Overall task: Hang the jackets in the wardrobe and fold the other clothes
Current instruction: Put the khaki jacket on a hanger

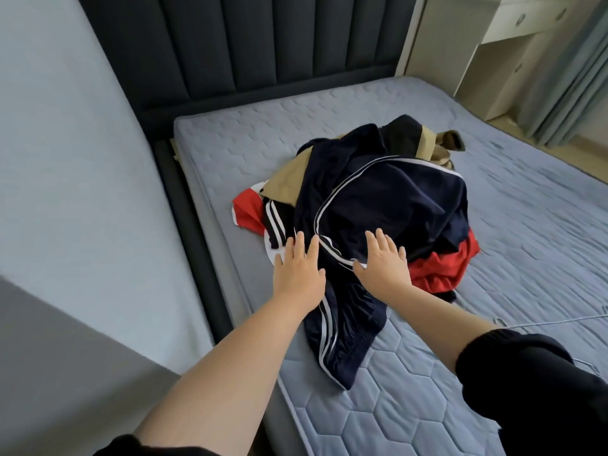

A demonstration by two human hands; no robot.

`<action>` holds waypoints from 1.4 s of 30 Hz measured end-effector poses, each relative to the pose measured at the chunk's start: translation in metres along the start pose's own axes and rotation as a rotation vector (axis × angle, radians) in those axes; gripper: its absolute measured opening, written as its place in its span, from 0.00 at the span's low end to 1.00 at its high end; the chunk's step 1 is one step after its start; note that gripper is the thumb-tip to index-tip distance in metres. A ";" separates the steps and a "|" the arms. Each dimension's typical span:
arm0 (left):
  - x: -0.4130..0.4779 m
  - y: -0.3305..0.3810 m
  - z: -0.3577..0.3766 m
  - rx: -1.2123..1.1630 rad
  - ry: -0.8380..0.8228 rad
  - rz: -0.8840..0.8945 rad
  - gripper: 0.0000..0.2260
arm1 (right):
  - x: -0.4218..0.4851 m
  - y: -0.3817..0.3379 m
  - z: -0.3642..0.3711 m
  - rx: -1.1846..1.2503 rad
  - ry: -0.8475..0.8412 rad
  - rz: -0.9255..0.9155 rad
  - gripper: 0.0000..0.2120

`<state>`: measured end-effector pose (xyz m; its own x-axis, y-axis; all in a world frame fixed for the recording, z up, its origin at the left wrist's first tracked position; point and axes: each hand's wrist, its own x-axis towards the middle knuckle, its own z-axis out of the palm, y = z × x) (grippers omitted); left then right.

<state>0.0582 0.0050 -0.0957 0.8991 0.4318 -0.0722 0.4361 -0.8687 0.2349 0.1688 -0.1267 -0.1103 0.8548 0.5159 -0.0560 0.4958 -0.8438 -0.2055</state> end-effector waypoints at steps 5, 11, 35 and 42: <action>0.010 -0.010 0.055 -0.079 -0.022 -0.067 0.29 | 0.023 0.021 0.060 -0.060 -0.117 -0.066 0.39; 0.002 -0.005 0.083 -0.448 -0.067 -0.263 0.30 | 0.037 0.035 0.080 0.086 -0.283 -0.237 0.05; 0.014 -0.025 0.101 -1.264 0.056 -0.823 0.22 | 0.044 -0.007 0.072 0.512 -0.658 -0.295 0.10; 0.014 -0.021 0.108 -1.365 -0.026 -0.856 0.23 | 0.045 -0.012 0.056 0.395 0.096 -0.361 0.13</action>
<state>0.0656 0.0031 -0.2058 0.4284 0.6359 -0.6420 0.4399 0.4739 0.7629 0.1930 -0.0849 -0.1648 0.6603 0.7310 0.1719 0.6809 -0.4862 -0.5477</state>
